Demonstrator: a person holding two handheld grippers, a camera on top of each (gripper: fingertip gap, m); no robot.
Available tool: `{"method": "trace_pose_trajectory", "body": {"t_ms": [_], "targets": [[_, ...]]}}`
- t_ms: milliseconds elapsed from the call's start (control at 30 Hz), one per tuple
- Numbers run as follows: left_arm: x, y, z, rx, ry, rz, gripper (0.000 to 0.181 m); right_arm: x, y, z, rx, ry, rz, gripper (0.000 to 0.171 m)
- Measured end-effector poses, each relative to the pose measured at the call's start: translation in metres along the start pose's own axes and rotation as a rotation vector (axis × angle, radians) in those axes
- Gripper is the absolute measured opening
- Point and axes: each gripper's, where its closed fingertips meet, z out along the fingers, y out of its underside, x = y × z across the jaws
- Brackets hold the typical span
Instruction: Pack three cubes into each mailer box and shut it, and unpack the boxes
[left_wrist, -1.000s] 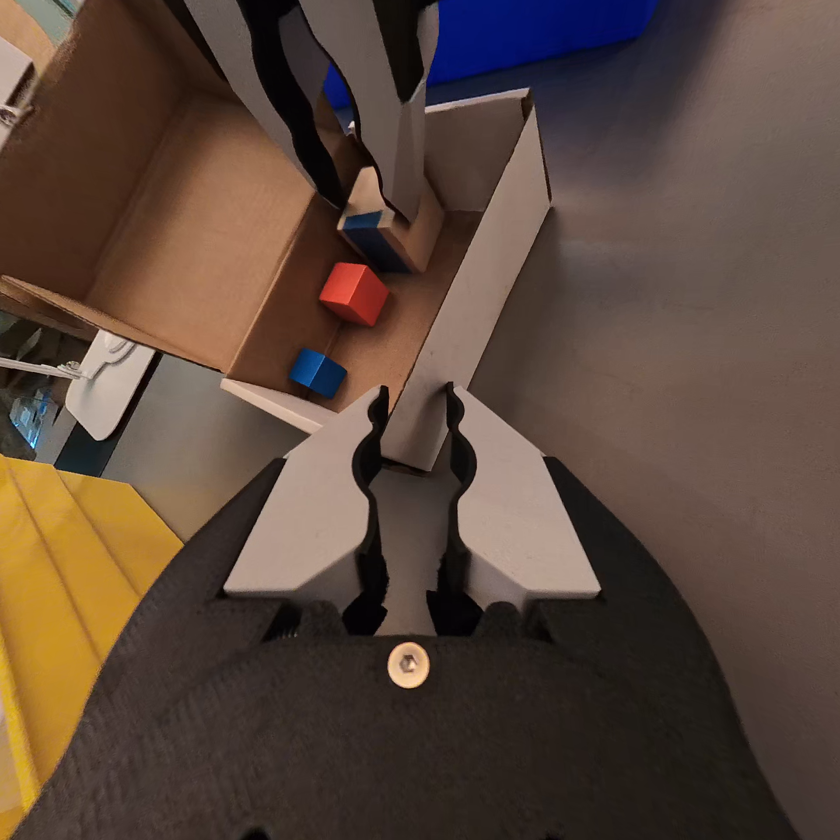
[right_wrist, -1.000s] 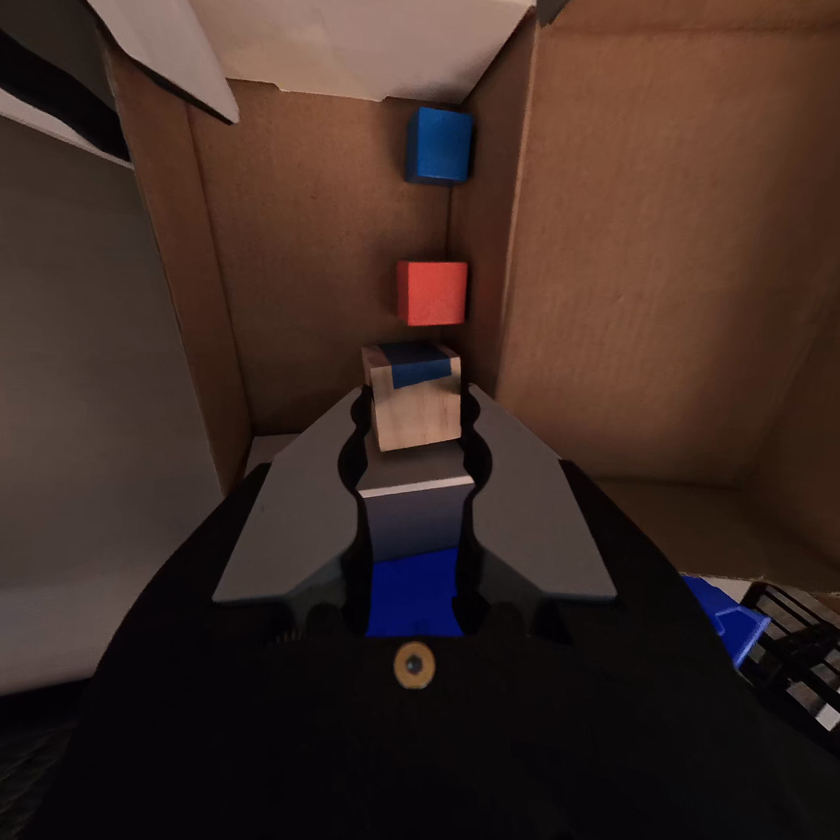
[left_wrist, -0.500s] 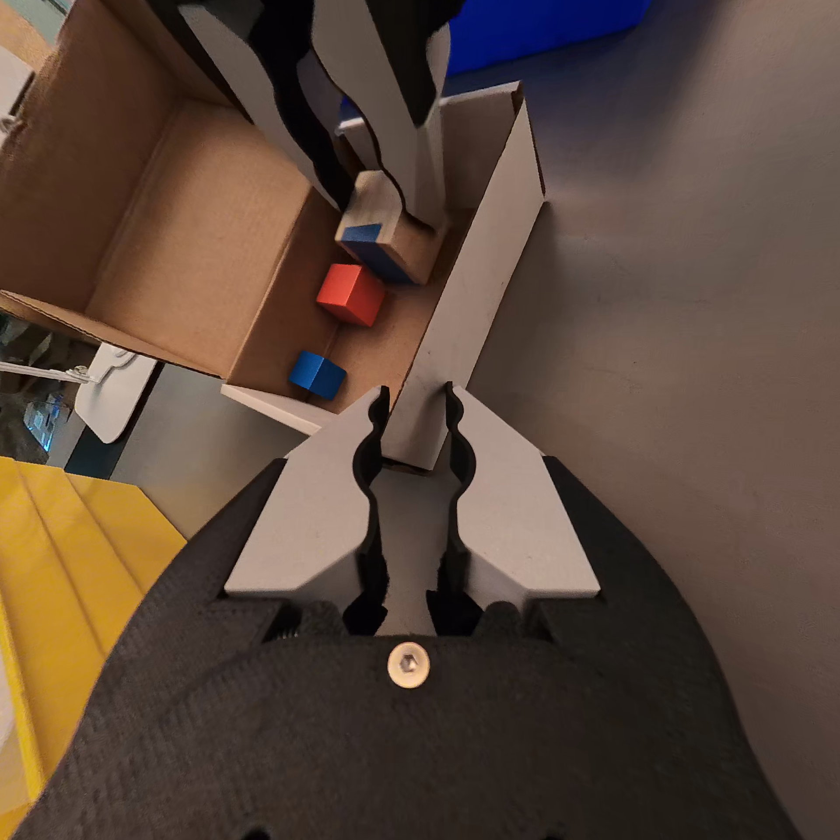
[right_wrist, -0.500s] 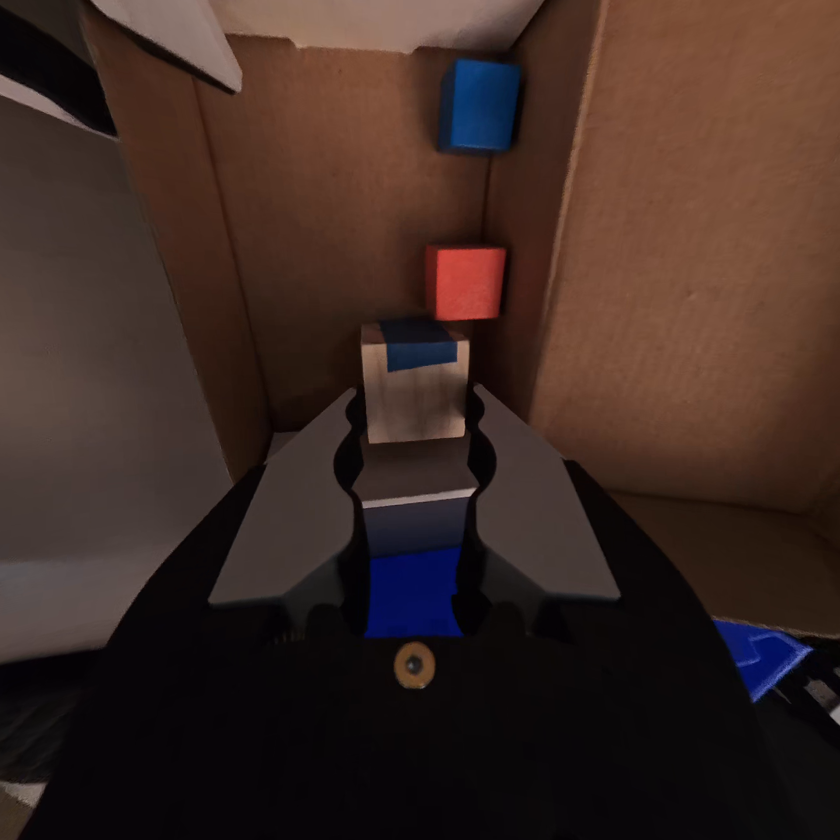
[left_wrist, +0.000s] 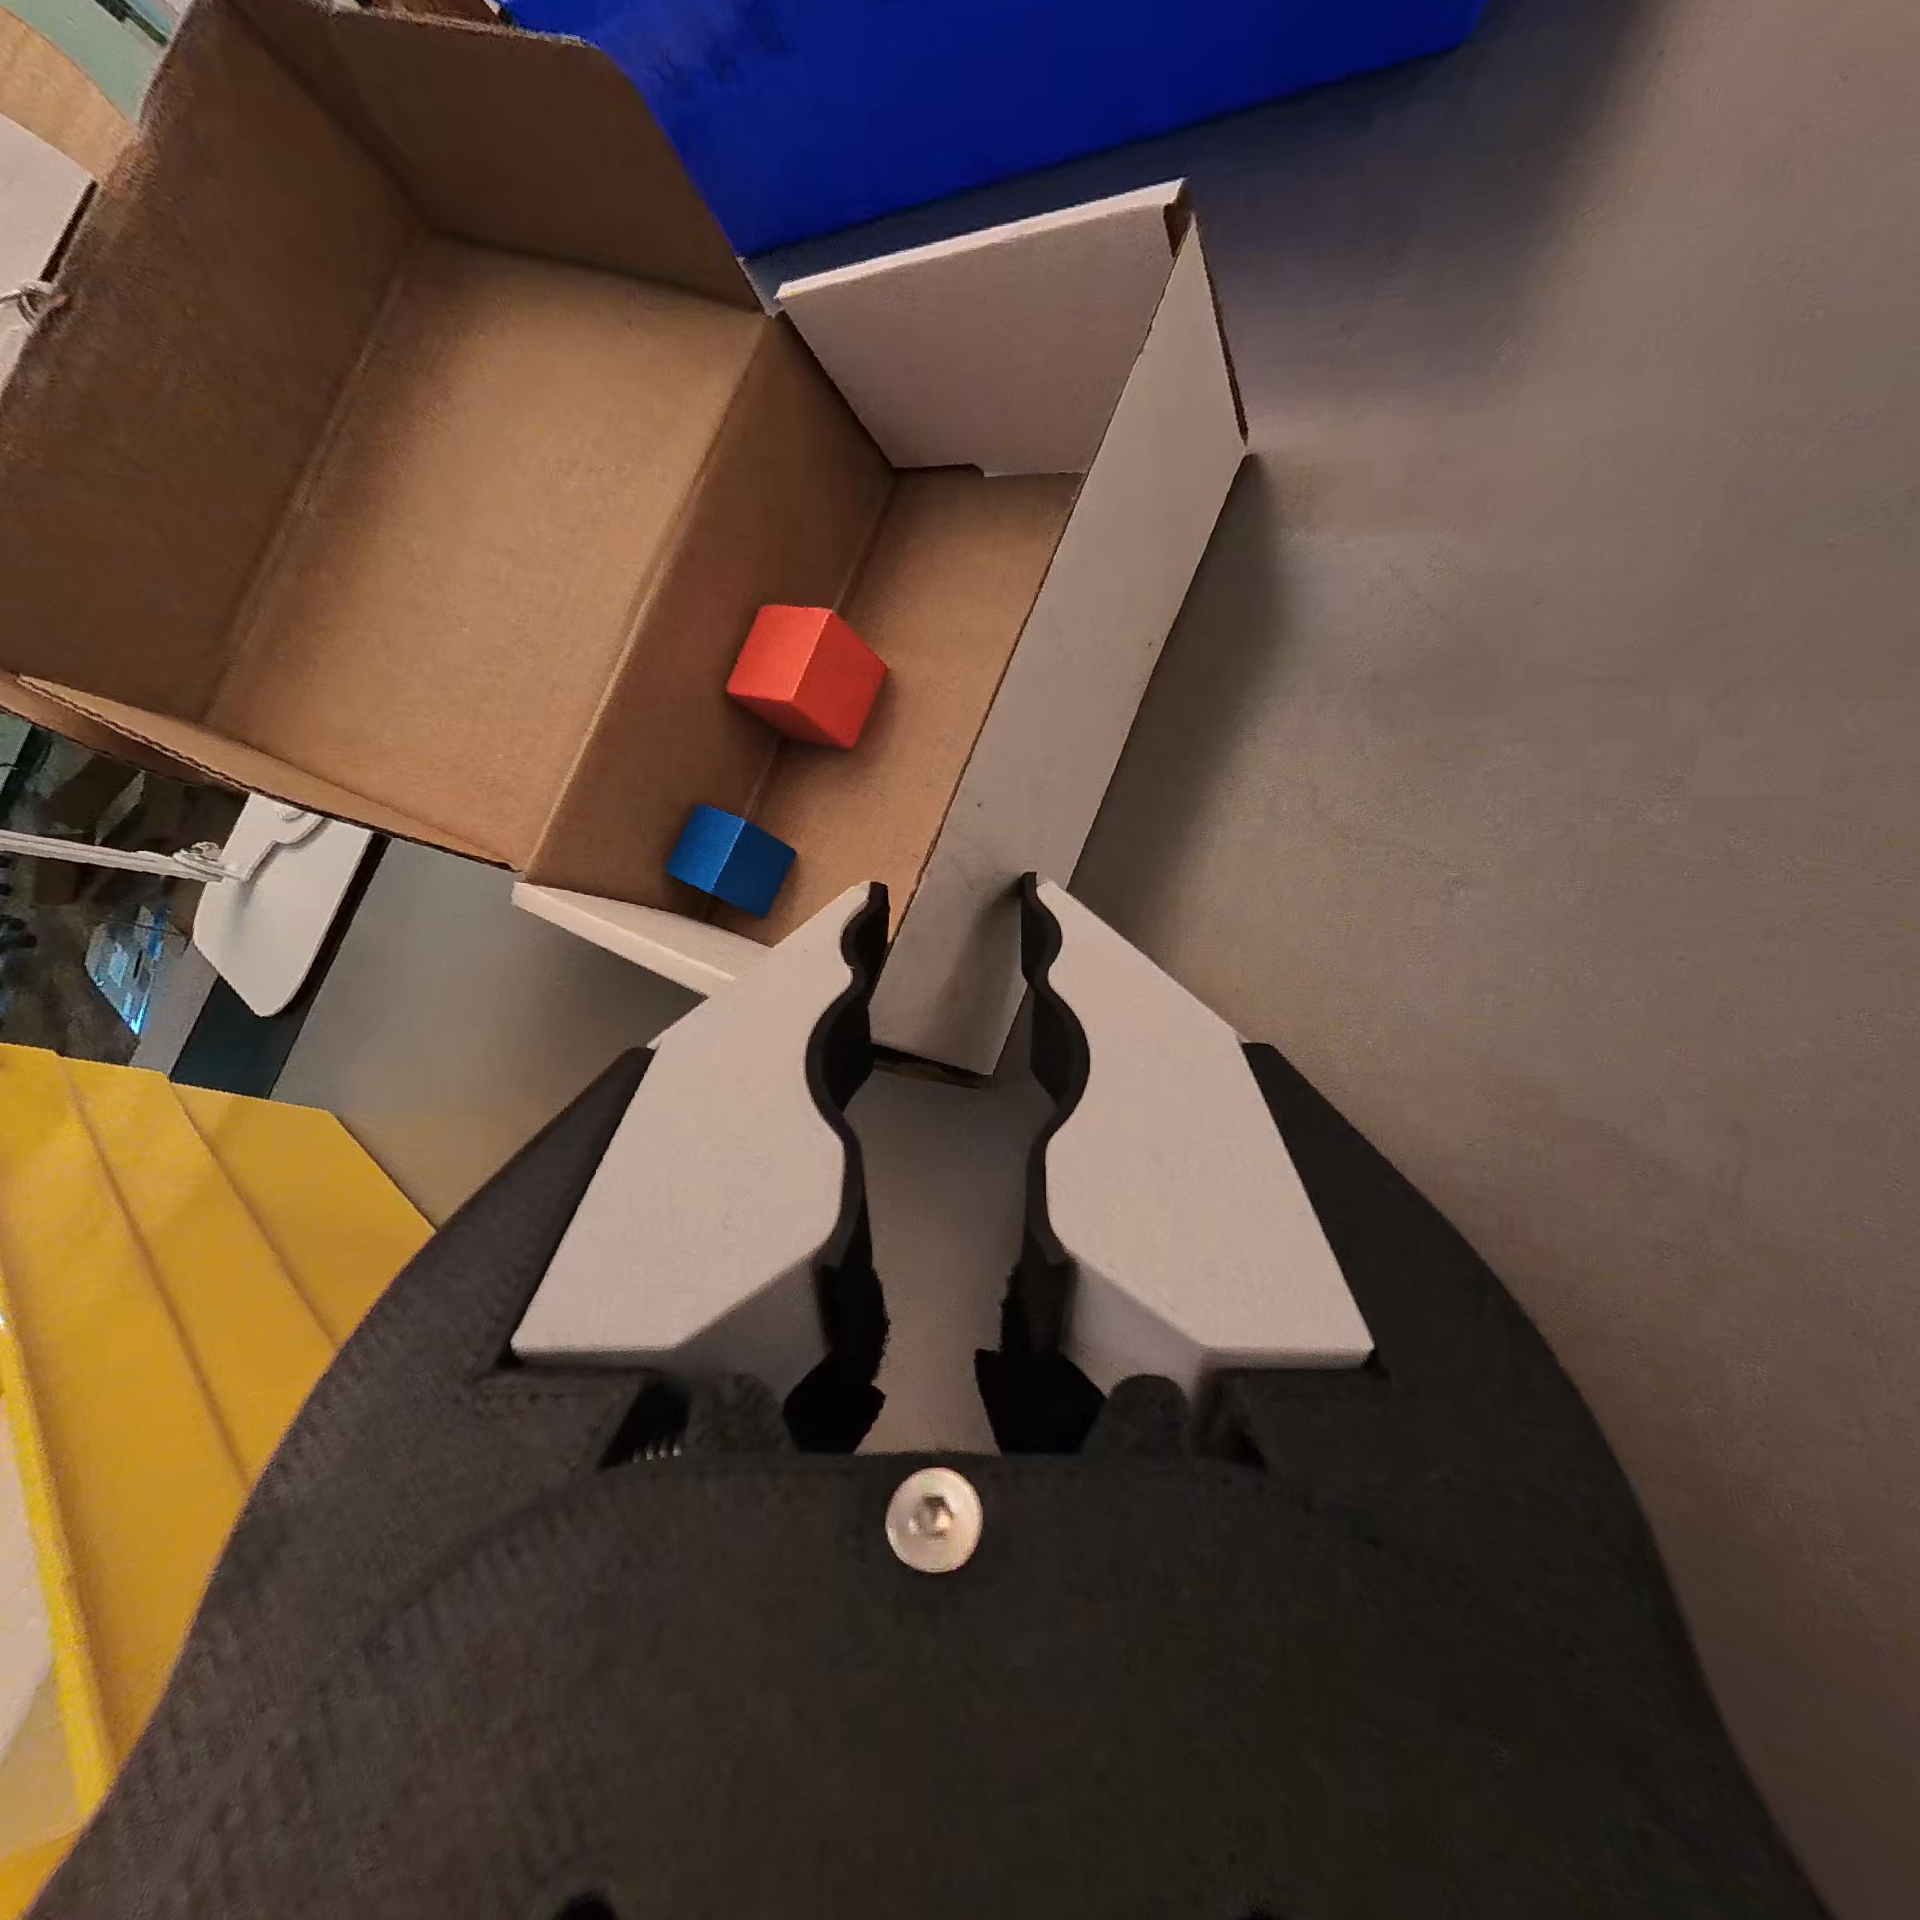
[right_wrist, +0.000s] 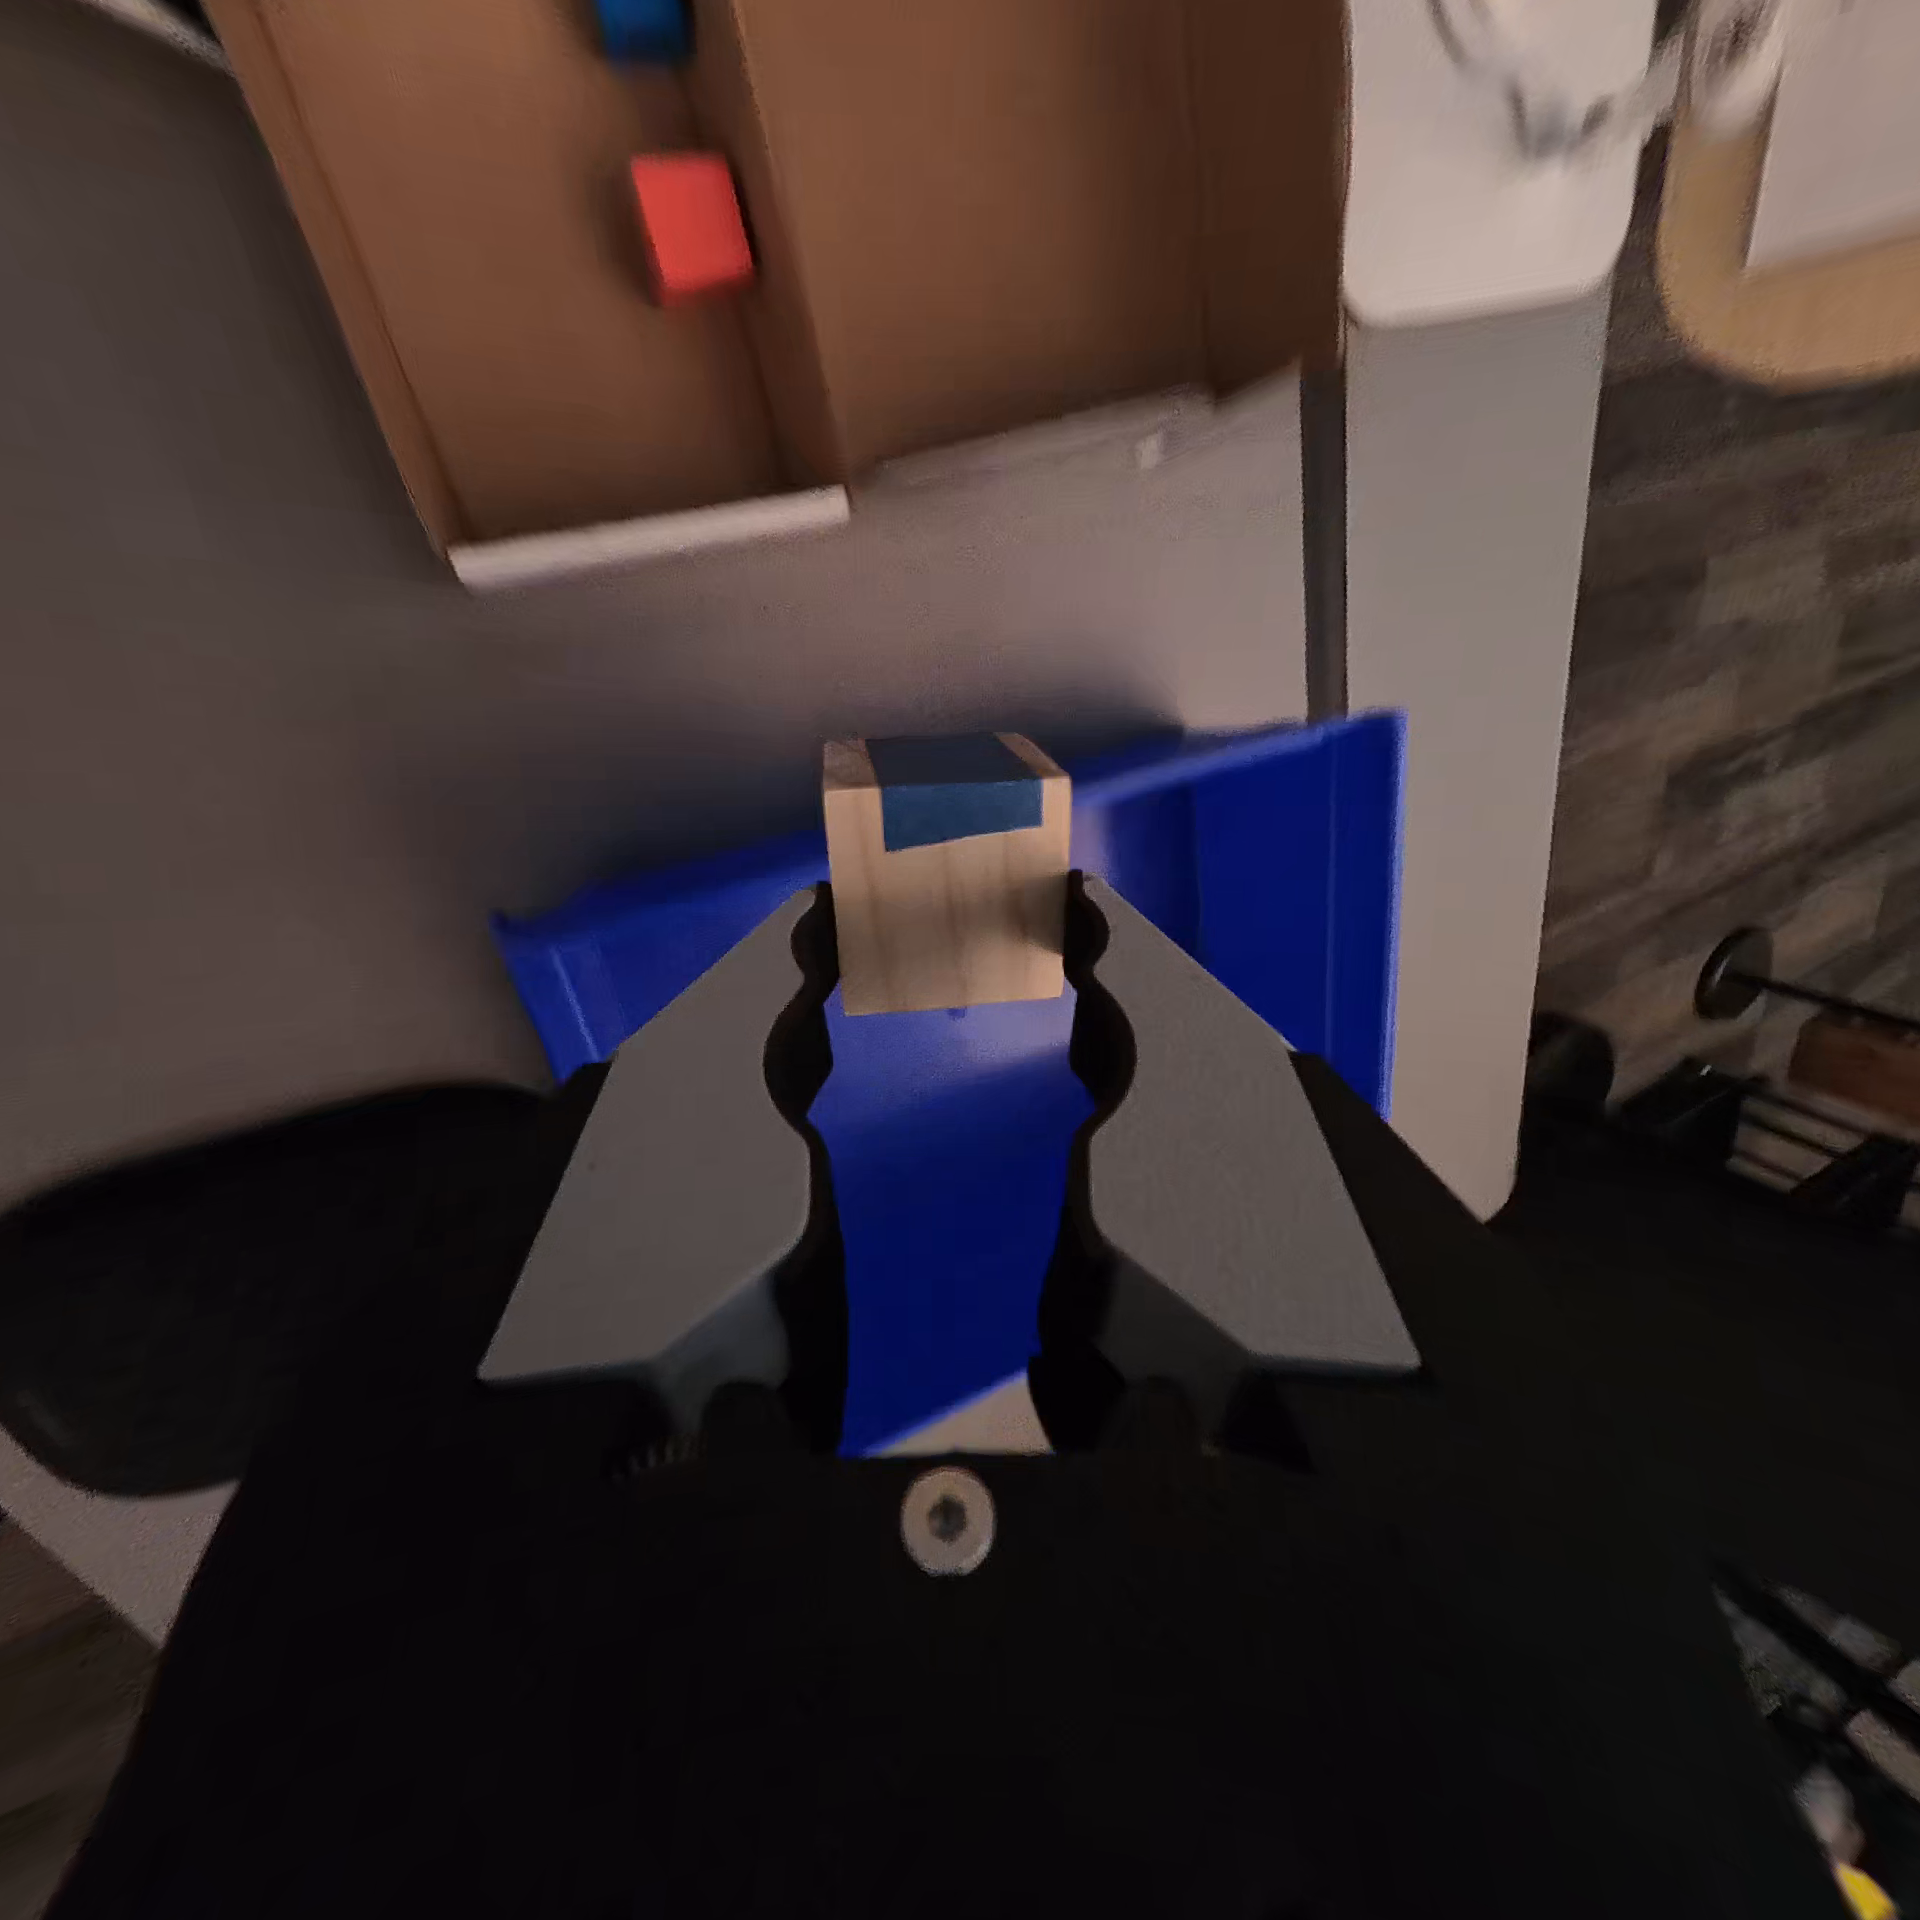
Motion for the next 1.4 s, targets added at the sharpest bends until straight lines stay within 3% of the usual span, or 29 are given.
{"method": "trace_pose_trajectory", "body": {"t_ms": [200,267,567,833,900,967,1133,1233,1400], "targets": [[0.0,0.0,0.0,-0.011,-0.011,0.021,0.024,-0.015,0.132,0.031,-0.271,-0.12,0.085,0.044],[0.0,0.0,0.0,-0.01,-0.013,0.024,0.024,-0.026,0.156,0.045,-0.301,-0.149,0.101,0.044],[0.0,0.0,0.001,-0.004,-0.016,0.023,0.024,-0.053,0.201,0.09,-0.376,-0.209,0.031,0.044],[0.0,0.0,0.001,-0.004,-0.016,0.025,0.024,-0.05,0.202,0.081,-0.397,-0.185,0.023,0.049],[0.0,0.0,0.001,-0.006,-0.015,0.026,0.025,-0.042,0.188,0.069,-0.368,-0.145,0.018,0.05],[0.0,0.0,0.001,-0.008,-0.017,0.031,0.025,-0.027,0.15,0.051,-0.254,-0.054,0.003,0.05],[0.0,0.0,0.001,-0.007,-0.02,0.033,0.025,-0.015,-0.015,0.005,0.212,0.168,-0.12,0.049],[0.0,0.001,0.001,-0.007,-0.022,0.032,0.025,-0.04,-0.078,0.027,0.283,0.147,-0.212,0.049],[0.0,0.0,0.001,-0.003,-0.025,0.04,0.026,-0.065,-0.118,0.093,0.149,0.122,-0.34,0.049]]}}
